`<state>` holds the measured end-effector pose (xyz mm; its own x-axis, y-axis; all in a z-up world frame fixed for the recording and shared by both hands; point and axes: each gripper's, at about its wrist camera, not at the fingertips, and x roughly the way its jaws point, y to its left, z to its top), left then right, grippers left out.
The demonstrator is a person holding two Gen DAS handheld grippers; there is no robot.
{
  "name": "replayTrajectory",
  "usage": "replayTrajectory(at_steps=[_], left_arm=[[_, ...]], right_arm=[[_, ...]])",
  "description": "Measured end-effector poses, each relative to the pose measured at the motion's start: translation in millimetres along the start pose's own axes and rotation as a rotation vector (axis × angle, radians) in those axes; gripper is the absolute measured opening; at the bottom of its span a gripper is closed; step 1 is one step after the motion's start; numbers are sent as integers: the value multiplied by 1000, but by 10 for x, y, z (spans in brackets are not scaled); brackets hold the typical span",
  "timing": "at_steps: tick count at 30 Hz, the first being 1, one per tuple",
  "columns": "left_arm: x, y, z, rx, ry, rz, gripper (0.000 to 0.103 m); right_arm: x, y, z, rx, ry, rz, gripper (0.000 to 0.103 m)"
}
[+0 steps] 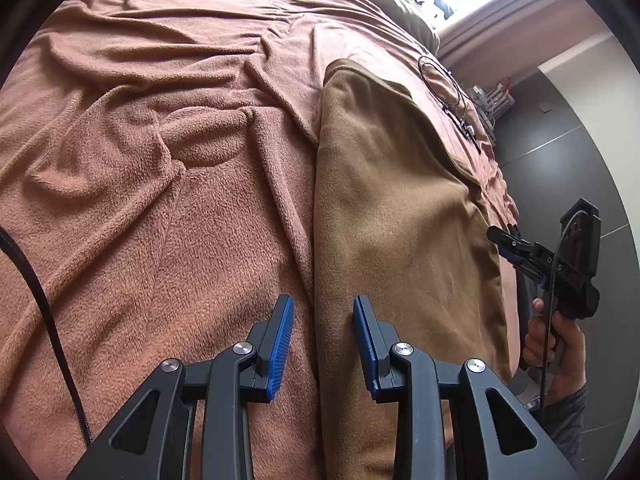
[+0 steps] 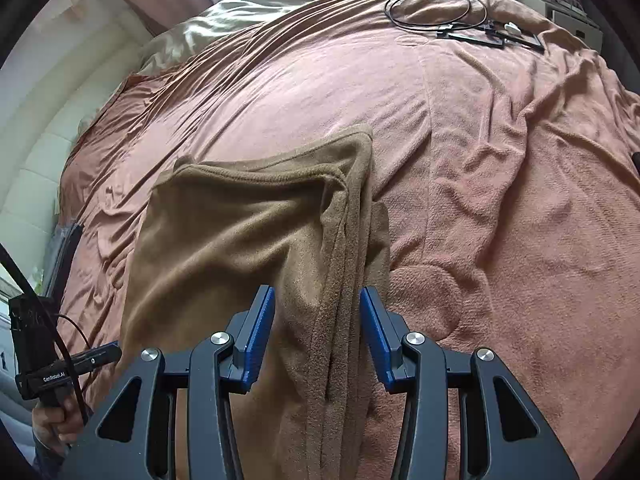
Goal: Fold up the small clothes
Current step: 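Pinch the new folded edge with the right gripper while the left gripper pinches beside it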
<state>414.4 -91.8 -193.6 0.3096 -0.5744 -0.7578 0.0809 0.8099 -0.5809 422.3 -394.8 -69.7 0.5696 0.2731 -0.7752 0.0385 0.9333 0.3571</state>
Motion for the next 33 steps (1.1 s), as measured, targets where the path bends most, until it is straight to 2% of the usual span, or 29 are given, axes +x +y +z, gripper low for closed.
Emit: replayTrajectory(at_steps=[3,5,6,7,10,15,17,20,25,28,33], left_arm=[[3,-12,-24,-2,8,7,32],[-2,-17,-34,0,8,13,32],[-3,-21,-38,2,8,18,32],[0,-24,-42,4,9,24,32],[6,-54,-63,14,11,36,32],[91,-153,-80,13,15,49,32],[88,-162,-93,12,14,51,32],[76,-160,-130,10,18,45,32],[49,-115,-203,-14,26,16,32],[12,-87,-272,-33,33,-2,32],[-38,-86,-460,-41,40,-25,32]], right_arm=[[50,-82,28,35,5,19,42],[59,-117,36,54,-1,41,29],[59,-133,32,59,-2,40,16],[53,-162,32,65,-2,38,9],[22,-262,15,87,-13,38,5],[17,-291,-90,108,-13,20,4],[-3,-299,-117,107,-12,10,5],[-116,-279,-161,121,-15,16,17],[-352,-245,-350,105,-19,57,49],[-436,-194,-523,77,9,84,52],[-484,-182,-850,54,63,64,52]])
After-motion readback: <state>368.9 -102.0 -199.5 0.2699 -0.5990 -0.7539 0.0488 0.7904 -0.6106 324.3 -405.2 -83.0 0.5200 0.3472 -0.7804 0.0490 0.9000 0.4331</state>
